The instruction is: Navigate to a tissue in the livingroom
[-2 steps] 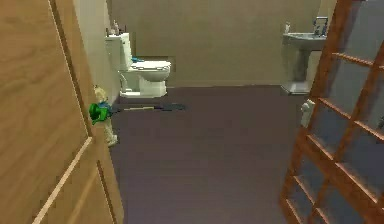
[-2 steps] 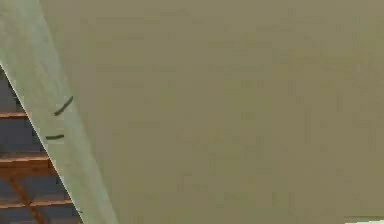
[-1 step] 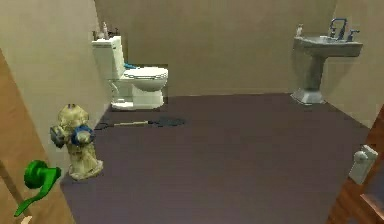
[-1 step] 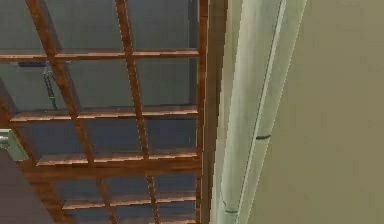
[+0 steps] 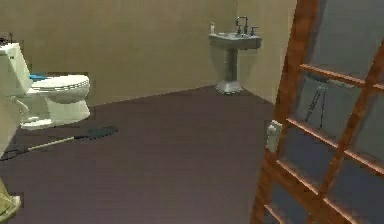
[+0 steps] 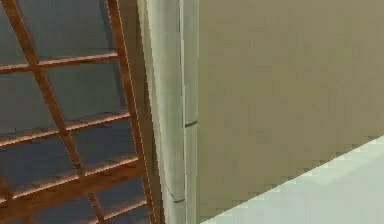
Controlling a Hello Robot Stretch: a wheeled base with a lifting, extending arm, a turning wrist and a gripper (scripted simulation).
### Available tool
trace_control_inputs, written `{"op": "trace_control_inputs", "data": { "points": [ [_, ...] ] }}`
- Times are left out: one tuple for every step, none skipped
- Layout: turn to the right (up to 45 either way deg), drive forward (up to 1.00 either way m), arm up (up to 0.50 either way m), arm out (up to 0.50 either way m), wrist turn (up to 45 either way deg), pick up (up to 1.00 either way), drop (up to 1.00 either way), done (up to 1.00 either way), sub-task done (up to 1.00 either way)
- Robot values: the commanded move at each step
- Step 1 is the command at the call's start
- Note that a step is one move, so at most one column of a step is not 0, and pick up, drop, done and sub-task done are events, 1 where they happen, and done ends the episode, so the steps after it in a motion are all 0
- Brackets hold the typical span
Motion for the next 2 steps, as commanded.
{"op": "trace_control_inputs", "data": {
  "points": [
    [0.0,1.0,0.0,0.0,0.0,0.0,0.0,0.0,0.0],
    [27.0,0.0,0.0,0.0,0.0,0.0,0.0,0.0,0.0]
  ]
}}
